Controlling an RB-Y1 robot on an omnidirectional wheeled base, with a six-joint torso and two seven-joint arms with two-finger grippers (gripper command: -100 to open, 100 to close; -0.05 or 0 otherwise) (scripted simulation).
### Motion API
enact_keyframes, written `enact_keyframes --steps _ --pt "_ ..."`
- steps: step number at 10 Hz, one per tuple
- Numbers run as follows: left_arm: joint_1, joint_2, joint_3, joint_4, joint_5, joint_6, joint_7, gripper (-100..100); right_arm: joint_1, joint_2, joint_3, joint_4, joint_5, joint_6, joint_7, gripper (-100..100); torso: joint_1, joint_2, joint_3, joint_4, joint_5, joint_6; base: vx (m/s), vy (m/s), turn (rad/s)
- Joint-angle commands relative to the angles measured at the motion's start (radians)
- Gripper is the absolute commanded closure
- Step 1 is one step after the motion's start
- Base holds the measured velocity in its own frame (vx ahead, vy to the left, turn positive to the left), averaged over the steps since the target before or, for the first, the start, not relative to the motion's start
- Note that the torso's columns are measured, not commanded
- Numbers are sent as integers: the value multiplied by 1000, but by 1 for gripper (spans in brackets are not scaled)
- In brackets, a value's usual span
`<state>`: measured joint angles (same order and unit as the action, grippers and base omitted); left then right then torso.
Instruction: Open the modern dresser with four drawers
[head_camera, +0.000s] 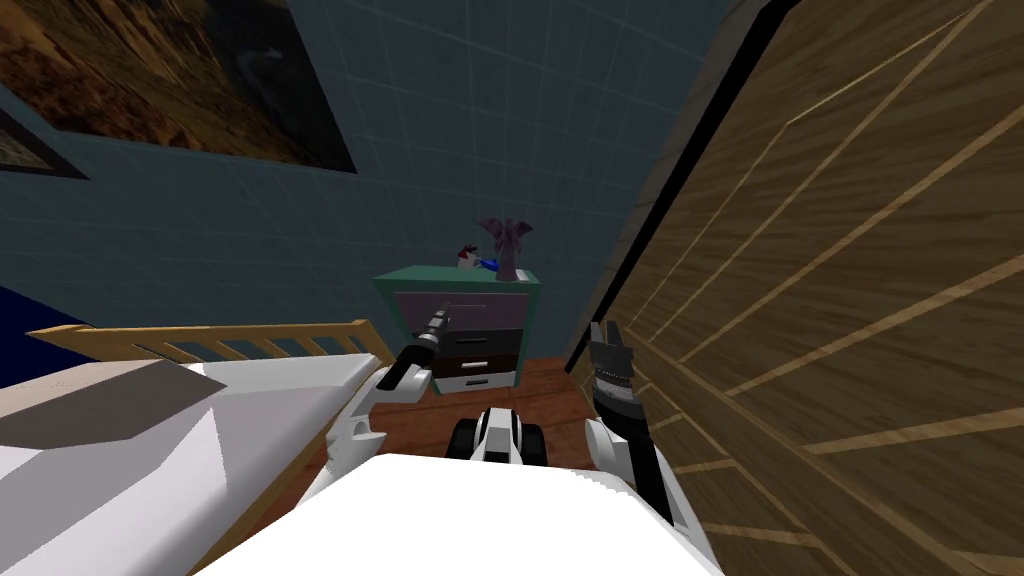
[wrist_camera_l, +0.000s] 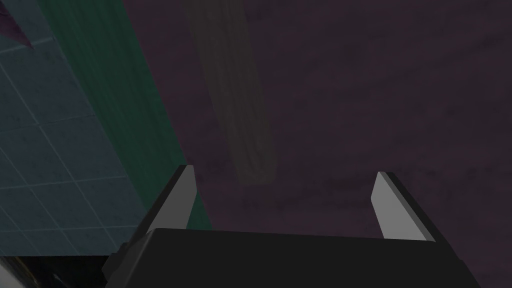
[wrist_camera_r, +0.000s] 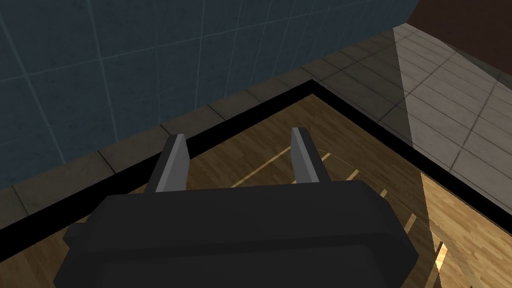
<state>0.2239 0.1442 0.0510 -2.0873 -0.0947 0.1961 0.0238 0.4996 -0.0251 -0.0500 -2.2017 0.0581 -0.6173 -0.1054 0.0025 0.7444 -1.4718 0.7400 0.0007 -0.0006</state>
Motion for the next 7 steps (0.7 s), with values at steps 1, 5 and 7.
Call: enact_keyframes --steps 1,5,7 --pt "-79 -13 80 76 -22 -13 -27 -100 0 0 0 0 0 0 0 0 -1 -1 -1 -1 0 1 -140 43 -132" --pt "-178 -24 157 183 -40 -28 -50 -100 0 0 0 0 0 0 0 0 -2 -7 -5 -2 -1 1 -67 24 -100" --pt "-227 -35 202 234 -58 -42 -73 -100 0 0 0 0 0 0 0 0 -3 -7 -4 -2 -1 0 -78 17 -150"
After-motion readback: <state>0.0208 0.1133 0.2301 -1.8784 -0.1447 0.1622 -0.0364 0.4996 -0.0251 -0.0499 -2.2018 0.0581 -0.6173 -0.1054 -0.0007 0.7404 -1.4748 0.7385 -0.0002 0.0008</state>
